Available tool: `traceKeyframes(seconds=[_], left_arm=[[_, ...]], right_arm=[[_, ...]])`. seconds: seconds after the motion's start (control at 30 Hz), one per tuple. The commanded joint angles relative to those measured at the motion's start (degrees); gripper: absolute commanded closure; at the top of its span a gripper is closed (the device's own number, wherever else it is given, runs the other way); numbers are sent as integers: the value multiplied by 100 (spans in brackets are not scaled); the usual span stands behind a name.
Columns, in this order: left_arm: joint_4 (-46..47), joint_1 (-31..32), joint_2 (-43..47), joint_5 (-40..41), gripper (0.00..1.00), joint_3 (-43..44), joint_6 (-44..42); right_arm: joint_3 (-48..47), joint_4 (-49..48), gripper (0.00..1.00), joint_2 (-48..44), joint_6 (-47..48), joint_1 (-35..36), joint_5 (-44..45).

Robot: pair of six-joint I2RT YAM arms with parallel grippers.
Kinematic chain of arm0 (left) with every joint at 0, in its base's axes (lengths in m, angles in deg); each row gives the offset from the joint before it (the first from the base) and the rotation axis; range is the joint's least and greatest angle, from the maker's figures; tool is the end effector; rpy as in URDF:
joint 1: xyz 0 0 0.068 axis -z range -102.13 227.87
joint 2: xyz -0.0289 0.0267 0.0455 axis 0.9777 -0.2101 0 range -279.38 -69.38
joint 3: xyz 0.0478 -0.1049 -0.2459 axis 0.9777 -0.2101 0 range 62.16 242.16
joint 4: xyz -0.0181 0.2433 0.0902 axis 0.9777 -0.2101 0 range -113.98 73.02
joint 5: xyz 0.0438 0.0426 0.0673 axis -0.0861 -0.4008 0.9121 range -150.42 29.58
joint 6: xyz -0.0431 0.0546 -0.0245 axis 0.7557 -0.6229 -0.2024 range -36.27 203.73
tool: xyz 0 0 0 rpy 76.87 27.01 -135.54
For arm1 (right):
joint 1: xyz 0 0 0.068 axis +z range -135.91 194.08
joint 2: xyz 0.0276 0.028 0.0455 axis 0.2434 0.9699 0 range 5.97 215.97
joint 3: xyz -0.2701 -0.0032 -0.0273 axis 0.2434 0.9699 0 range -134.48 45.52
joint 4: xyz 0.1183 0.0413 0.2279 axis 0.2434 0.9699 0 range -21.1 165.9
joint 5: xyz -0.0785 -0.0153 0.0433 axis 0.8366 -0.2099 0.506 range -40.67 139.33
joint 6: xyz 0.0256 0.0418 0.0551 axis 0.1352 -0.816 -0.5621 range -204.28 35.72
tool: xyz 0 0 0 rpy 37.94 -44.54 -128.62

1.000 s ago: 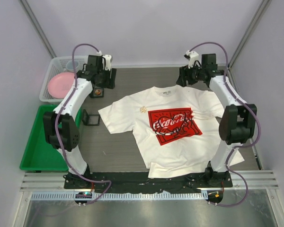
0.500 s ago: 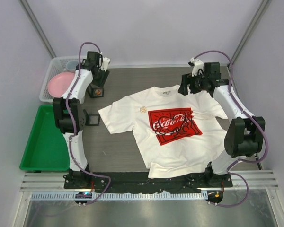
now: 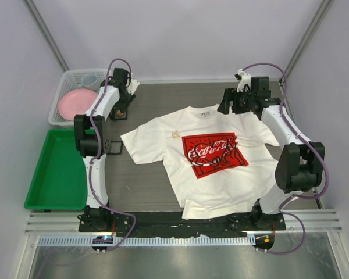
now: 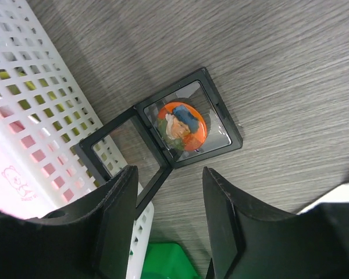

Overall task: Pin the brooch onto the clothing
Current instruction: Smooth out the clothing with brooches at the center of the board, then pick up the brooch from the bin.

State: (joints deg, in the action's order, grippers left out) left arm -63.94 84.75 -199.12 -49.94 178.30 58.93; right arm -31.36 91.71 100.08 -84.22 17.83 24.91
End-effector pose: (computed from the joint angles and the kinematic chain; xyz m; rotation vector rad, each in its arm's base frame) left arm 0.5027 -0.0493 0.1995 0.6595 2.5583 0.3474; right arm 0.3863 0.0508 0.2770 -0.2994 2.2258 0.5169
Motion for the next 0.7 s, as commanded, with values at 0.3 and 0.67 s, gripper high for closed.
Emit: traceKeyframes(seconds=[0.3, 0.67], left_arm=[[170, 42, -386, 77, 46, 331, -298], [187, 42, -834, 235, 46, 717, -315]], right_arm=[[-37, -400, 22, 169, -550, 3, 87], [-125, -382, 22, 266, -586, 3, 34]])
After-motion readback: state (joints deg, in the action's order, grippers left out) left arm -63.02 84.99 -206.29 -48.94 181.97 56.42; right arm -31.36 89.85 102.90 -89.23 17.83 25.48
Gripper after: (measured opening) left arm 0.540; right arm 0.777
